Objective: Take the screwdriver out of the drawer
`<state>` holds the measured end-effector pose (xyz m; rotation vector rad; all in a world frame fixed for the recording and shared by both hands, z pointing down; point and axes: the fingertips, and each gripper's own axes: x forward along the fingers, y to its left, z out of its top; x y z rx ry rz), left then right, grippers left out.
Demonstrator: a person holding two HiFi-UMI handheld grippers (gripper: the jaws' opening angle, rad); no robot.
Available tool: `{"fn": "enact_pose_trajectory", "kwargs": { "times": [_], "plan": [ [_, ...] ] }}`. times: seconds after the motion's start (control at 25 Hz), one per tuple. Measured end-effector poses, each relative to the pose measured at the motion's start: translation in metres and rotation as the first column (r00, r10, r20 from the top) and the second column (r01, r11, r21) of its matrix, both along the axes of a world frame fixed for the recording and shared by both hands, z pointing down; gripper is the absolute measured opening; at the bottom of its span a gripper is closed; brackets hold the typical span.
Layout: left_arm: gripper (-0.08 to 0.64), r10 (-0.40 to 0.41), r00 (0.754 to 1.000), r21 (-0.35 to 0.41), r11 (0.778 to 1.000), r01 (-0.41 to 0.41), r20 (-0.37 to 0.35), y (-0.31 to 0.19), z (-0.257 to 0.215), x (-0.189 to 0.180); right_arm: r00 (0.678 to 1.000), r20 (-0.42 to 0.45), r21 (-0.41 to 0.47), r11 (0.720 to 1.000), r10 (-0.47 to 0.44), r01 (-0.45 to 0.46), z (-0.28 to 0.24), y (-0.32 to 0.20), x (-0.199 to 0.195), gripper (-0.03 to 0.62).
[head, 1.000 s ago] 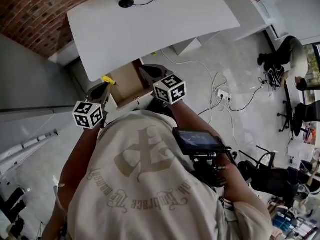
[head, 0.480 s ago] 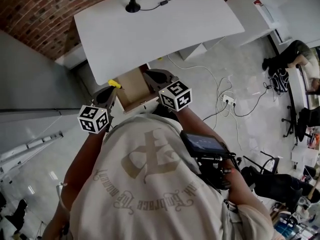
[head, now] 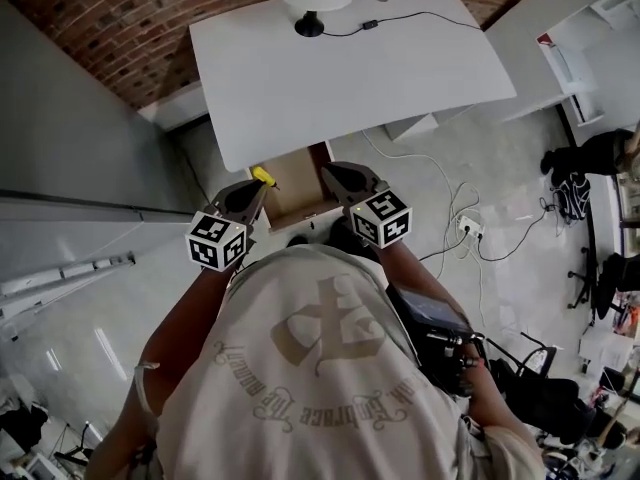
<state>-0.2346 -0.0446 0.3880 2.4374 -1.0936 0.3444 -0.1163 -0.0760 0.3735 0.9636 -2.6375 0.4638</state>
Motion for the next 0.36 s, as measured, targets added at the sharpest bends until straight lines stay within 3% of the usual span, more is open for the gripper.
{"fn": "enact_pose_trajectory", "kwargs": {
  "times": [0.36],
  "plan": [
    [0.020, 0.005, 1.000, -0.001, 1.000, -0.005, 0.004, 0.0044, 0.0051, -0.0022, 0.999, -0.032, -0.013, 1.000, -0.002, 0.001, 0.0065, 0.0068, -0.0016, 0.006]
  ]
}}
